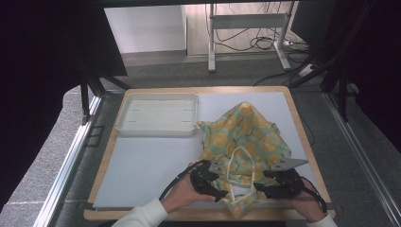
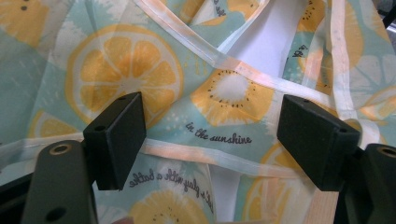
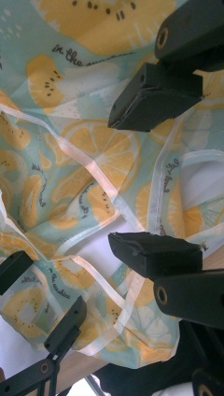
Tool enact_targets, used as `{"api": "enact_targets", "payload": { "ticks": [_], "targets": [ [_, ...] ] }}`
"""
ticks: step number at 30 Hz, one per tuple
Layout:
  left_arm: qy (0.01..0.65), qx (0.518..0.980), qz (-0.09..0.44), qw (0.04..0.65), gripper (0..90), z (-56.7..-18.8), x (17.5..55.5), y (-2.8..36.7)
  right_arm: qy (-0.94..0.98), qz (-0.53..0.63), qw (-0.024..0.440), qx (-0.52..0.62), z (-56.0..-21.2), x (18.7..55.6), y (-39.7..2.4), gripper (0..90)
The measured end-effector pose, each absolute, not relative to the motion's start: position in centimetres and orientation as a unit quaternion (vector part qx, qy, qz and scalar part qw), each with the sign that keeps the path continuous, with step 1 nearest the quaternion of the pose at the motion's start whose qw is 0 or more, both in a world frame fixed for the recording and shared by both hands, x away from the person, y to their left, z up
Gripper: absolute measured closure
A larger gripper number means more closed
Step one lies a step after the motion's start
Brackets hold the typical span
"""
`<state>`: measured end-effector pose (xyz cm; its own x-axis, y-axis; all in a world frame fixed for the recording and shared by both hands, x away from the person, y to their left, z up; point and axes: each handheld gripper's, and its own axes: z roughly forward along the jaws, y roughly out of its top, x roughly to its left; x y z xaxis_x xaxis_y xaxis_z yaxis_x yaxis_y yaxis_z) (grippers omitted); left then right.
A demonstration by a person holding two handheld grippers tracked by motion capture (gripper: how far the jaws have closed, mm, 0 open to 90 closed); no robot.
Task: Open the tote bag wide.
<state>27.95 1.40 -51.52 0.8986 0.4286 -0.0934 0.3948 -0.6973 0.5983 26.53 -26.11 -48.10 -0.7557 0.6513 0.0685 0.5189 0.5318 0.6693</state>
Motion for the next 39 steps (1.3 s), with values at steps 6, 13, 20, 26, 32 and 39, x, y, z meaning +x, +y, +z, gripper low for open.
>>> {"api": "enact_targets", "payload": {
  "ticks": [6,13,20,26,32,39],
  "targets": [
    [0.218,0.919,0.013,0.329,25.0,-51.1,27.5,2.0,0.87,0.348,0.095,0.335,-48.1,26.5,-26.2,37.8],
    [0.212,0.917,0.01,0.338,30.8,-50.6,26.9,3.3,0.869,0.349,0.094,0.337,-48.1,26.6,-26.3,37.8],
    [0.205,0.918,0.019,0.34,36.8,-50.5,26.2,4.6,0.869,0.351,0.093,0.336,-48.1,26.5,-26.2,37.8],
    [0.201,0.919,0.026,0.337,39.4,-50.7,26.2,4.6,0.87,0.35,0.091,0.335,-48.1,26.6,-26.1,37.7],
    [0.199,0.922,0.028,0.332,38.8,-50.9,26.2,4.4,0.87,0.35,0.091,0.334,-48.1,26.5,-26.1,37.6],
    [0.208,0.917,0.025,0.339,25.2,-50.7,26.5,2.7,0.871,0.348,0.089,0.335,-48.3,26.6,-26.0,37.7]
  ]
}}
